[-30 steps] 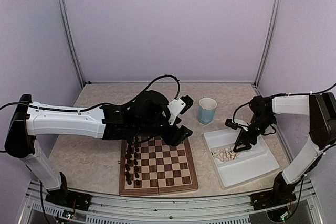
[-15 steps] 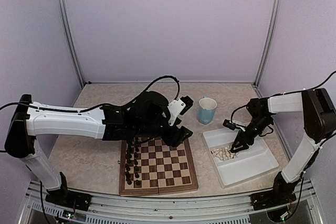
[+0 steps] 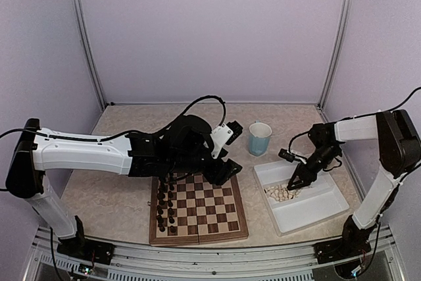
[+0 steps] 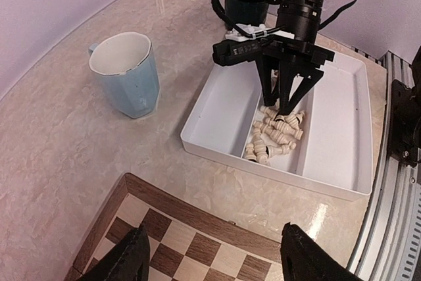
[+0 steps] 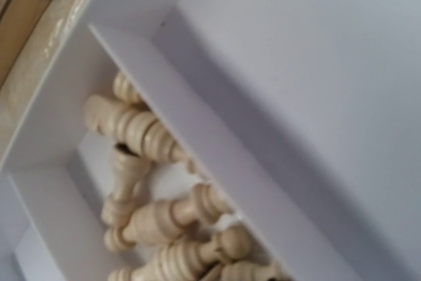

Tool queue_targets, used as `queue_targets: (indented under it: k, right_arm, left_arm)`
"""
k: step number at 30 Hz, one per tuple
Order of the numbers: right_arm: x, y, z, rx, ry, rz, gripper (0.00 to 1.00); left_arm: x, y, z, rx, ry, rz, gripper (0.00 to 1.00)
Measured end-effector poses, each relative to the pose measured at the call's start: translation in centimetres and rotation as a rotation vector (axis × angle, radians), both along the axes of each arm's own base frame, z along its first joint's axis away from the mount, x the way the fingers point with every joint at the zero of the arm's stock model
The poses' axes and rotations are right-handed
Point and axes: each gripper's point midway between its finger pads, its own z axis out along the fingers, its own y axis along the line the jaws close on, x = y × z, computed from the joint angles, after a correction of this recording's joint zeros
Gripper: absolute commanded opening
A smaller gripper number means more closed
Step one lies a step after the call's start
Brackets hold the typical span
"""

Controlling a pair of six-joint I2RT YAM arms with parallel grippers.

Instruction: Set up the chess pieces on the board

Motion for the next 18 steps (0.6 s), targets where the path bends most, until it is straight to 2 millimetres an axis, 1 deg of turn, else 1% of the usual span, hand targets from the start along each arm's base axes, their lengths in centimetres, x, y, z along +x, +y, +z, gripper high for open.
queue_targets:
  k: [7, 12, 13, 18]
  right_arm:
    - [-0.4, -0.2, 0.2, -0.01, -0.005, 0.023, 0.39]
    - [-0.6, -0.7, -0.3, -0.044, -0.007, 0.029, 0.4]
    - [-0.7, -0.9, -0.5, -0.057, -0.006, 0.03, 0.39]
    - [-0.8, -1.2, -0.8, -0.076, -0.008, 0.033, 0.22]
  left_arm:
    - [-0.1, -0.1, -0.2, 0.003, 0.002, -0.005, 0.68]
    - [0.0, -0.1, -0.2, 0.006, 0.001, -0.006, 0.68]
    - [0.0, -0.1, -0.2, 0.006, 0.001, -0.006, 0.68]
    - [0.0, -0.1, -0.2, 0.006, 0.001, -0.006, 0.68]
